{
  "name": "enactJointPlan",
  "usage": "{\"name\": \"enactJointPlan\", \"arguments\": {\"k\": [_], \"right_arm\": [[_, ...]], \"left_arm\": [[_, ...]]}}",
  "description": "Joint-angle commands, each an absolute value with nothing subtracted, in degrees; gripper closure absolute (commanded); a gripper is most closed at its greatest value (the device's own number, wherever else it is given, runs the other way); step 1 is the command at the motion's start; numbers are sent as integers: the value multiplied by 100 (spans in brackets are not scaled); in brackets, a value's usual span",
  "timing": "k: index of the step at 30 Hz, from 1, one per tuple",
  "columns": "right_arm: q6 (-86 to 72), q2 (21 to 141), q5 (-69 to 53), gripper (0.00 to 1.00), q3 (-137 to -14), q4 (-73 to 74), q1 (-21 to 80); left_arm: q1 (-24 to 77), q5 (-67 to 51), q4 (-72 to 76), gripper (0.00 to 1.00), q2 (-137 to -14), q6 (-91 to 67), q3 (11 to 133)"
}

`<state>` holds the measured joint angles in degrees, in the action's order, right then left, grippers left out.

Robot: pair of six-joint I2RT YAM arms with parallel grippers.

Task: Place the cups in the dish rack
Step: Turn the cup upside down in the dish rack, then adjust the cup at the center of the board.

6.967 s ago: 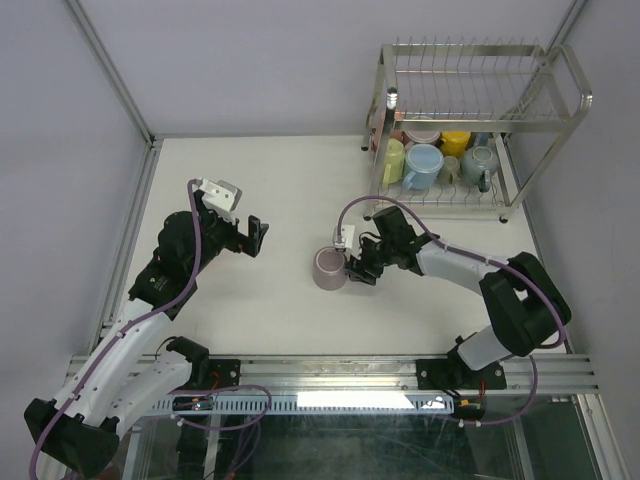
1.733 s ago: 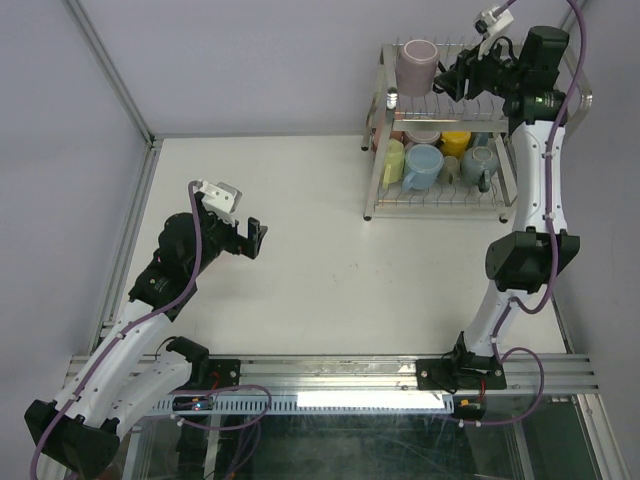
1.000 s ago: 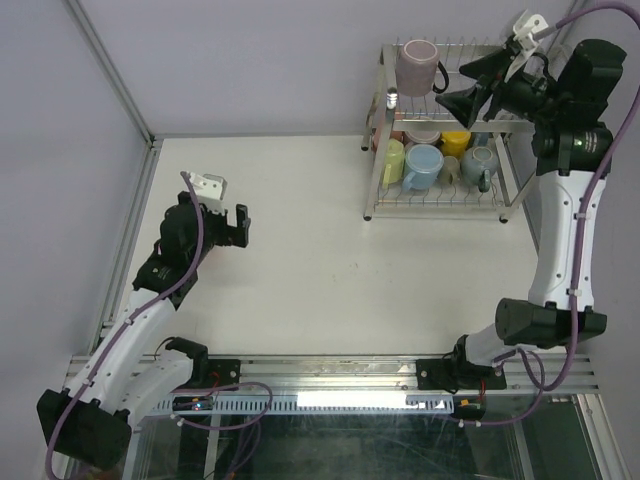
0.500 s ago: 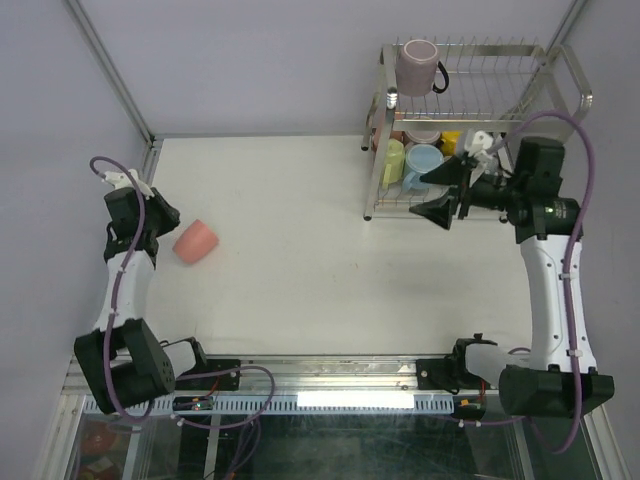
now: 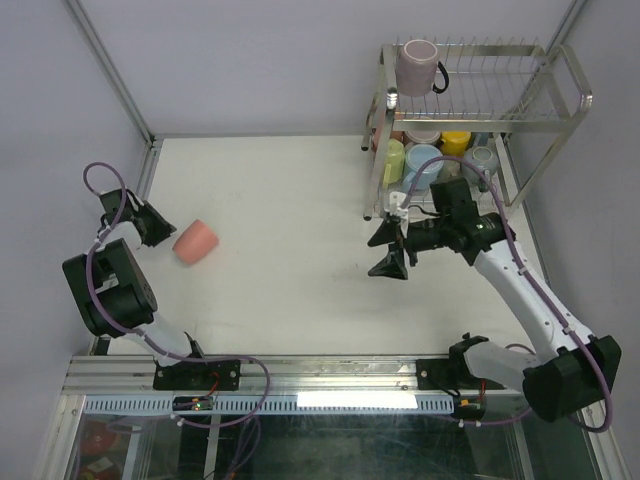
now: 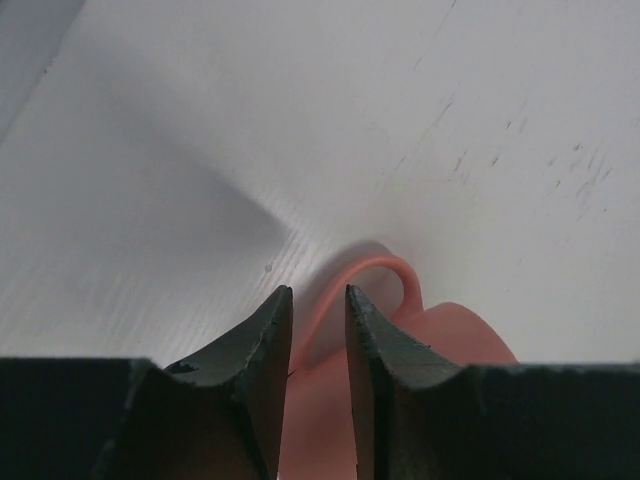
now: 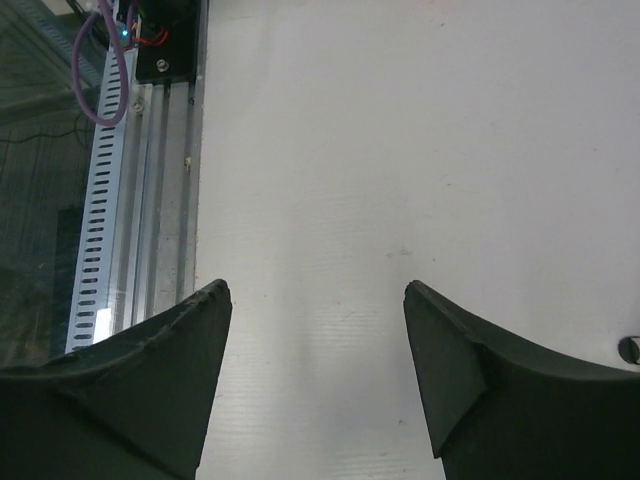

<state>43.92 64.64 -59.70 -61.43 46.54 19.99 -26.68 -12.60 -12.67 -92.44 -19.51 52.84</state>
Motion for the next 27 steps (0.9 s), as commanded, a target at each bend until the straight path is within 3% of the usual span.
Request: {"name": "enactJointPlan", "arguments": {"k": [1, 7, 15, 19, 24, 27], "right_arm": [[4341, 6625, -5450, 27, -5938, 4053, 2610], [3584, 7229, -5342, 23, -5625, 2619, 3371], [1042, 8590, -4944, 22, -5680, -59, 3989], [283, 9122, -4855, 22, -5668, -533, 4290], [-154, 9597, -4932, 22, -5701, -927, 4650], [-154, 9947, -4932, 22, -5817, -1184, 4705]], "left_arm": [[-2592, -1662, -1534, 73, -9328, -1814, 5449], [-1884, -1645, -1971, 72, -9095, -1510, 5279], [-859, -1999, -2057, 71, -8568, -1681, 4665], [-549, -1942, -2053, 68, -8220, -1756, 4365], [-559, -580, -2147, 42, -6915, -1851, 4286], [-578, -323, -2205, 33, -6179, -1997, 4204]]}}
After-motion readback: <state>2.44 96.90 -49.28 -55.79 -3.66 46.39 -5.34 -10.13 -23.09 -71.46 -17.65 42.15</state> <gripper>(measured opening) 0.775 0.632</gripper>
